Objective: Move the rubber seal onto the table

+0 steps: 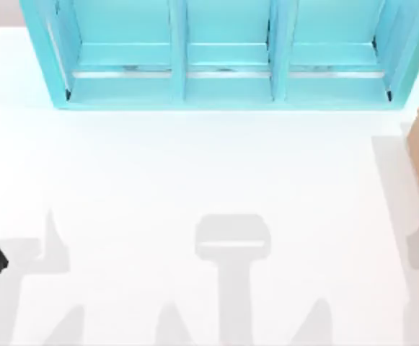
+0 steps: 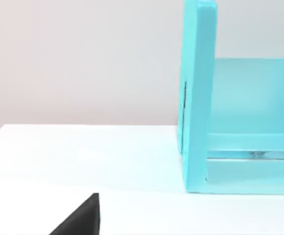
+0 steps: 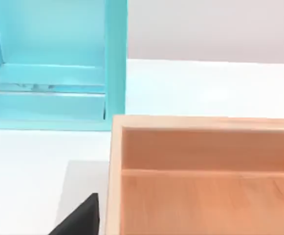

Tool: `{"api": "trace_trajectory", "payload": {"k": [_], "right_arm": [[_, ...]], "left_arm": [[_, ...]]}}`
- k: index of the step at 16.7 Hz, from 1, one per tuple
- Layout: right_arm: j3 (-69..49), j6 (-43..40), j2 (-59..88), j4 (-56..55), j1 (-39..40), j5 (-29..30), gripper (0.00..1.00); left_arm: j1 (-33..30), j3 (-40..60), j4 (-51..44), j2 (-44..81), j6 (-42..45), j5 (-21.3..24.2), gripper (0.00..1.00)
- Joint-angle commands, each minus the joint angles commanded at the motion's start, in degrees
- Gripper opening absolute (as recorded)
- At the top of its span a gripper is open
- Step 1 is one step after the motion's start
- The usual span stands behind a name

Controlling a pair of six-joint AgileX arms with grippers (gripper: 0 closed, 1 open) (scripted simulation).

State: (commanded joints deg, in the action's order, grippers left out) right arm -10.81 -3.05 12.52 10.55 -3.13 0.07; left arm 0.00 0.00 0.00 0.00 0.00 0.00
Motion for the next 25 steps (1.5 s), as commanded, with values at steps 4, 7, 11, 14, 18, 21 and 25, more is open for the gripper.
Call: {"api": "trace_trajectory", "payload": {"k": [4,7,11,14,18,21,25], "right_arm": [[-14.4,-3.9,19.1,14.0,-3.9,-0.1,1.00],[-26.1,-7.1,34.0,25.6,-7.2,-0.1,1.00],[-41.1,-11.2,53.0,40.3,-11.4,-0.1,1.00],[-50.5,-13.8,64.9,49.6,-14.1,-0.1,1.00],[-59.2,-16.2,75.9,58.0,-16.5,-0.1,1.00],[-61.8,-16.9,79.0,60.5,-17.2,-0.1,1.00],[-61.6,-16.9,78.8,60.3,-16.9,-0.1,1.00]], "left_arm": [[0.0,0.0,0.0,0.0,0.0,0.0,1.00],[0.0,0.0,0.0,0.0,0.0,0.0,1.00],[0.0,0.0,0.0,0.0,0.0,0.0,1.00],[0.0,0.0,0.0,0.0,0.0,0.0,1.00],[0.0,0.0,0.0,0.0,0.0,0.0,1.00],[0.0,0.0,0.0,0.0,0.0,0.0,1.00],[0.0,0.0,0.0,0.0,0.0,0.0,1.00]]}}
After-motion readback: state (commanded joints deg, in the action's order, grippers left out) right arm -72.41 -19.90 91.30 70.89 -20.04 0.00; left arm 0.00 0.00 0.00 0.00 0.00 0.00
